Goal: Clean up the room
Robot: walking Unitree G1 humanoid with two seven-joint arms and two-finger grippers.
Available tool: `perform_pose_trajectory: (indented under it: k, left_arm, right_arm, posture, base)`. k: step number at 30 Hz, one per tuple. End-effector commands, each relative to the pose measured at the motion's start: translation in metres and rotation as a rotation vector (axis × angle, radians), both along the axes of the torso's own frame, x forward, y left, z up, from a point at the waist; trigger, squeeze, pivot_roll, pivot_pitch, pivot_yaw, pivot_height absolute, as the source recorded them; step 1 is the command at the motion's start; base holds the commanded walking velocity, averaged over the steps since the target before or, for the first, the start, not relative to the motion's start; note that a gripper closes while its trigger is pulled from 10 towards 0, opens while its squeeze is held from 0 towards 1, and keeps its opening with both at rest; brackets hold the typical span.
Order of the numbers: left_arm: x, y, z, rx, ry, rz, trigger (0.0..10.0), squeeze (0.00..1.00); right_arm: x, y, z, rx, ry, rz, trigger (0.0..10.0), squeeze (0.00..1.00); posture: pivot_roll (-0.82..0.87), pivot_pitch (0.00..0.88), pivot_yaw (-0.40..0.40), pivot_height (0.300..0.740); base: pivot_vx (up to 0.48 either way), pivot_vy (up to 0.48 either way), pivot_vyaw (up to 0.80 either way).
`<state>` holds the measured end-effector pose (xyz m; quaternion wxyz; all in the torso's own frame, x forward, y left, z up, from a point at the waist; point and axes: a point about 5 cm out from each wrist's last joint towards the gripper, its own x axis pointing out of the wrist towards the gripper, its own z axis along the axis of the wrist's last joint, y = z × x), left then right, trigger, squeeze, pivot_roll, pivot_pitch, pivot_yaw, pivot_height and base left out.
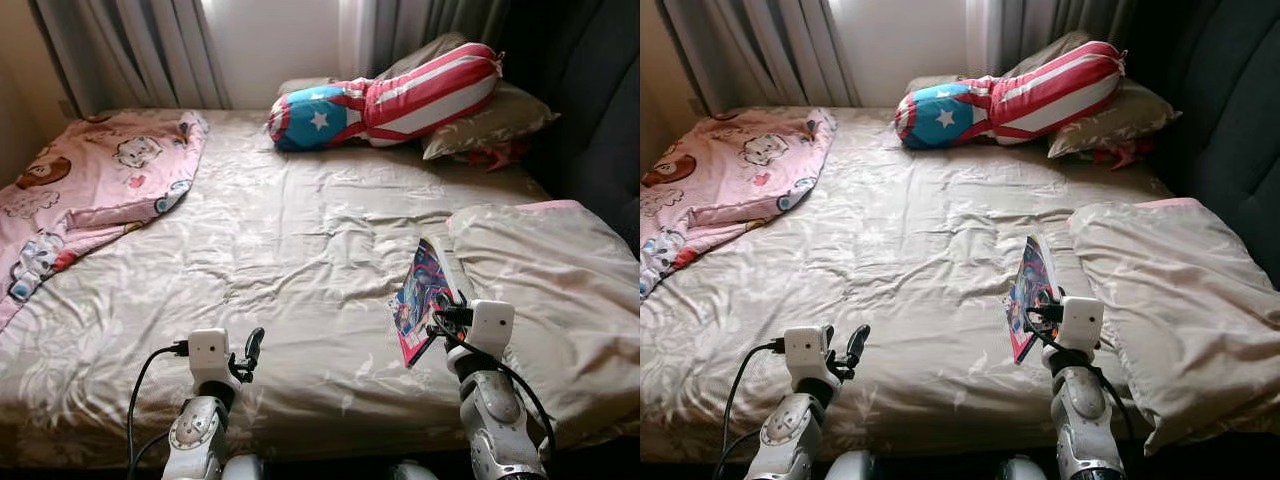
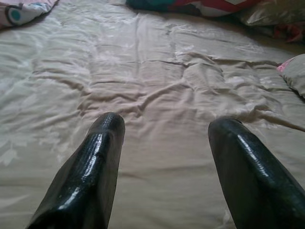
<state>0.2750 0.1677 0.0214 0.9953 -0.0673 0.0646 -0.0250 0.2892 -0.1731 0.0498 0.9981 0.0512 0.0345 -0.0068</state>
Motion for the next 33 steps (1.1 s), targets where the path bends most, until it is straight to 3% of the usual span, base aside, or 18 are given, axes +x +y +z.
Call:
perform_pose_trajectory:
  k: [1,14,33]
  left_arm:
    - [0.0014,0.0014,0.0045,0.007,-0.019,-0.005,10.0,0.0]
    - [0.0015,0.0013,0.0037,0.013,-0.01,-0.007,10.0,0.0]
    - [0.0021,-0.0009,0.0045,0.009,-0.013,-0.008,10.0,0.0]
  right_arm:
    - [0.004,0.0004,0.0128,-0.005,-0.069,0.004,10.0,0.0]
    - [0.0033,0.0041,0.0124,-0.012,-0.07,0.038,10.0,0.0]
    - [0.0001,0.0093,0.0135,-0.013,-0.077,0.082,10.0,0.0]
  posture:
    - [-0.08,0.0,0.0,0.643]
    - [-0.08,0.0,0.0,0.643]
    - [-0.09,0.0,-0.009,0.643]
  base:
    - [0.36,0.0,0.0]
    - [0.389,0.0,0.0]
    - [0.0,0.0,0.0]
